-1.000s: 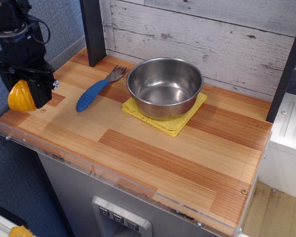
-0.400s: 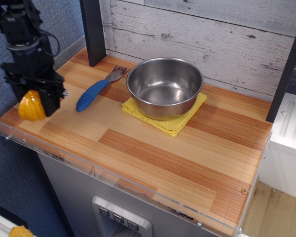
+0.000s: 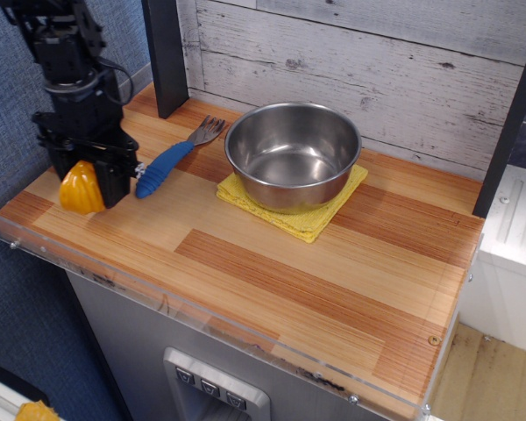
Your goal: Move the orange below the fork
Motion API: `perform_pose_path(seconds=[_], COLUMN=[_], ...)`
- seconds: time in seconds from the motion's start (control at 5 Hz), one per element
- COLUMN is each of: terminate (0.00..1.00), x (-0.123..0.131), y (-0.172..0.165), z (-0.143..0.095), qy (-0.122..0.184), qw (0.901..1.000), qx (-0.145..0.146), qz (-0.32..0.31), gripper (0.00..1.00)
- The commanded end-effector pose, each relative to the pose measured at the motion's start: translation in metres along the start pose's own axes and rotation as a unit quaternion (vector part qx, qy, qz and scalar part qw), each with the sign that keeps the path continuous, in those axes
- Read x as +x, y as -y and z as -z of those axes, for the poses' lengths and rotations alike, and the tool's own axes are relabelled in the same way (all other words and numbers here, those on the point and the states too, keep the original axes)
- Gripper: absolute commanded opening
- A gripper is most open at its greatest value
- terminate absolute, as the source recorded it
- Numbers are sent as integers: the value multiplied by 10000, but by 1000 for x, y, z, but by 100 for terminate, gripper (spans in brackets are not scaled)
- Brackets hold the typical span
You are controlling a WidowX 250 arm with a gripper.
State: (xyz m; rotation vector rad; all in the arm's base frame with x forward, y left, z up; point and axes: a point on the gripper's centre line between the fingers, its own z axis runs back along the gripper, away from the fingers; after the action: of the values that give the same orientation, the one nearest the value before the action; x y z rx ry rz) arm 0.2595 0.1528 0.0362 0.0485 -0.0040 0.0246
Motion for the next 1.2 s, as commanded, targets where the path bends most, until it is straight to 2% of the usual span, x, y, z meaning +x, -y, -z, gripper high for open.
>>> perform_pose_path(seconds=[0.0,0.2,0.4,0.6,0.8,1.0], terminate=[0,0,0,0,0,0], x=[3,-1,-7,-13,-22,-27], y=[-4,-4,-8,-8,-5,6], z=[-8,-9,-22,-65,-110,-142], qy=[22,-48,64,591,1046,1302], qw=[9997,9997,9999,9981,9937,9902], qx=[120,165,116,-12,61,6], qz=[189,164,49,-192,-401,-511], gripper=[100,100,100,100,100,100])
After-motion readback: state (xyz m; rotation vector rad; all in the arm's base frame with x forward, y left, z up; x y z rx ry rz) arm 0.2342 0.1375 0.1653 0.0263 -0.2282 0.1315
